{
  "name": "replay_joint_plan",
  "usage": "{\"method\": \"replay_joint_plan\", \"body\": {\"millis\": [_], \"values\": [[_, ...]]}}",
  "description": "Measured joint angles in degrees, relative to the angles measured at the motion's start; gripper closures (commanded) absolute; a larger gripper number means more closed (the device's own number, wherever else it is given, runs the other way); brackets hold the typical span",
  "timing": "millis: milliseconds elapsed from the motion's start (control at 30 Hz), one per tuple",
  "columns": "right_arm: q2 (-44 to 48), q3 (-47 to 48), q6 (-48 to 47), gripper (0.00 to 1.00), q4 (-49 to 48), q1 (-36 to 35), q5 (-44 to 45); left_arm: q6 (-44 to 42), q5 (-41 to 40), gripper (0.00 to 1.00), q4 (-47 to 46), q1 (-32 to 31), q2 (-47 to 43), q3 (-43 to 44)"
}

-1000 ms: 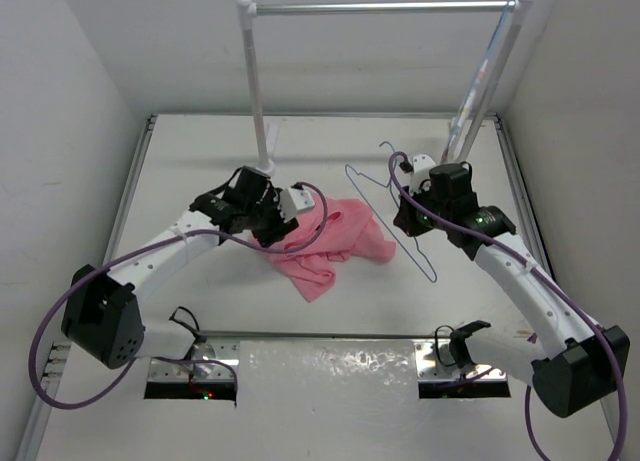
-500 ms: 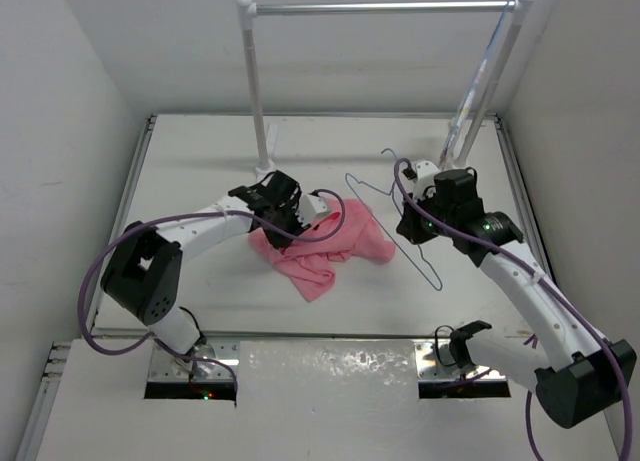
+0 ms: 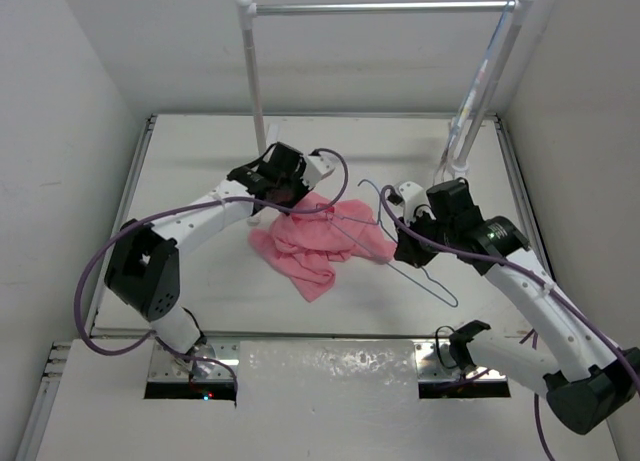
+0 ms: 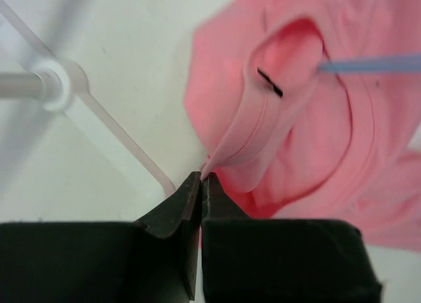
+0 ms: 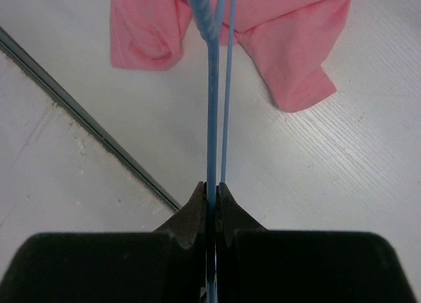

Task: Place the t-shirt on the hanger

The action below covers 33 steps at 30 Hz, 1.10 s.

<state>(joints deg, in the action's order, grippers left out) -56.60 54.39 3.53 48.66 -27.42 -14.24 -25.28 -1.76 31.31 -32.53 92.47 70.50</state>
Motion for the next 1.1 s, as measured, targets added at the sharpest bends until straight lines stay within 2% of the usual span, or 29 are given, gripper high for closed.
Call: {"method": "replay_joint_plan", "body": {"millis": [267, 400, 700, 1100], "values": [[2.4, 0.9, -3.0, 1.00, -0.2, -1.7, -3.1, 1.5, 1.2, 1.00, -1.5, 0.0, 6.2, 7.2], [2.9, 0.8, -3.4, 1.00, -3.2, -2.0, -6.4, 1.6, 2.7, 1.00, -1.0, 0.0, 6.9, 7.5], [-5.9, 0.1, -3.0, 1.00, -11.5, -2.1, -8.3, 1.6, 5.5, 1.00, -0.2, 0.0, 6.2, 8.0], [-10.3, 1.5, -4.5, 1.00, -12.6, -2.4, -5.7, 0.1, 6.0, 1.00, -0.8, 0.0, 3.9, 6.4]]}}
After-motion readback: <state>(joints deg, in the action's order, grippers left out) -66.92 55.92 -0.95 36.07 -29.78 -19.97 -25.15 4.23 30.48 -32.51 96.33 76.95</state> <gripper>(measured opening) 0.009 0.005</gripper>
